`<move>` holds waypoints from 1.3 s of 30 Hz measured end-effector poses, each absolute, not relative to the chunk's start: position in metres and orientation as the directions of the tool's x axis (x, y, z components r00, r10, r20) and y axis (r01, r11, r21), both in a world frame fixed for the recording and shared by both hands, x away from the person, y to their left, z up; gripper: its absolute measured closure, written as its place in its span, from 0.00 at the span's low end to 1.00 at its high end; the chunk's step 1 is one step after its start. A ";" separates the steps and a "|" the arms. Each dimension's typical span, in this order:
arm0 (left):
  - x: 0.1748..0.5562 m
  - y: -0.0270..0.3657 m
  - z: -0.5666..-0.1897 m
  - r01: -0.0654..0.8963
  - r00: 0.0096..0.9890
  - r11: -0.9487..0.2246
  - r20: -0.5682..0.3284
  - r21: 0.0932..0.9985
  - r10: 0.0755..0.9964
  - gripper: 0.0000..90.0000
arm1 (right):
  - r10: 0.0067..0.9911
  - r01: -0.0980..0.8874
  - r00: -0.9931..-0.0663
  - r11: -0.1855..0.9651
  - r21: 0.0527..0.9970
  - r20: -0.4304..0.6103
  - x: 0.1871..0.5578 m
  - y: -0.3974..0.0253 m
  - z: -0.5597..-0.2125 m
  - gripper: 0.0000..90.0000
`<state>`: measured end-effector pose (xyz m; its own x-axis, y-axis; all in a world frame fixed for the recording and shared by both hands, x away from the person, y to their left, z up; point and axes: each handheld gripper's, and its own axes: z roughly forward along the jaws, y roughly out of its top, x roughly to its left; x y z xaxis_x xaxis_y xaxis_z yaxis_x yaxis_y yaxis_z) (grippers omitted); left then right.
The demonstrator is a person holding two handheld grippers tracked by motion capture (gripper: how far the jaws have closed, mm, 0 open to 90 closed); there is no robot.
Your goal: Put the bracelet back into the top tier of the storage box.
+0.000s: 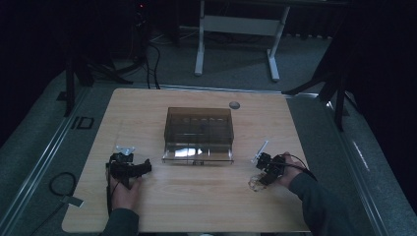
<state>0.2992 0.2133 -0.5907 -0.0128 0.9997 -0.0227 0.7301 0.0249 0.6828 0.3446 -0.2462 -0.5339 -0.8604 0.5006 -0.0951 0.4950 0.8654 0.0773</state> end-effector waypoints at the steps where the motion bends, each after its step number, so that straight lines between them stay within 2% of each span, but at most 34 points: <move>1: 0.299 0.213 -0.591 0.730 -0.012 0.024 -0.022 0.683 1.000 0.02 | 0.498 0.493 -0.863 0.867 0.073 -0.090 0.345 -0.246 -0.535 0.60; 4: 0.299 0.213 -0.591 0.730 -0.013 0.025 -0.023 0.683 1.000 0.02 | 0.511 0.506 -0.857 0.859 0.072 -0.065 0.349 -0.246 -0.534 0.64; 6: 0.299 0.213 -0.591 0.730 -0.013 0.025 -0.023 0.683 1.000 0.02 | 0.513 0.511 -0.857 0.857 0.064 -0.036 0.349 -0.245 -0.534 0.74; 7: 0.299 0.213 -0.591 0.730 -0.013 0.025 -0.022 0.683 1.000 0.02 | 0.513 0.511 -0.857 0.857 0.064 -0.036 0.349 -0.245 -0.534 0.74; 10: 0.299 0.213 -0.591 0.730 -0.013 0.025 -0.023 0.683 1.000 0.02 | 0.509 0.507 -0.860 0.860 0.046 -0.034 0.347 -0.241 -0.534 0.84; 20: 0.299 0.213 -0.591 0.730 -0.014 0.025 -0.022 0.683 1.000 0.02 | 0.537 0.537 -0.843 0.844 0.011 -0.041 0.347 -0.235 -0.534 0.87; 32: 0.299 0.213 -0.591 0.730 -0.014 0.025 -0.022 0.682 1.000 0.02 | 0.542 0.541 -0.840 0.840 0.043 -0.023 0.345 -0.243 -0.533 0.88; 35: 0.299 0.213 -0.591 0.730 -0.014 0.025 -0.022 0.683 1.000 0.02 | 0.555 0.552 -0.832 0.831 0.068 -0.017 0.345 -0.246 -0.528 0.93; 39: 0.299 0.213 -0.591 0.730 -0.013 0.025 -0.022 0.682 1.000 0.02 | 0.554 0.551 -0.832 0.832 0.071 -0.026 0.344 -0.247 -0.522 0.93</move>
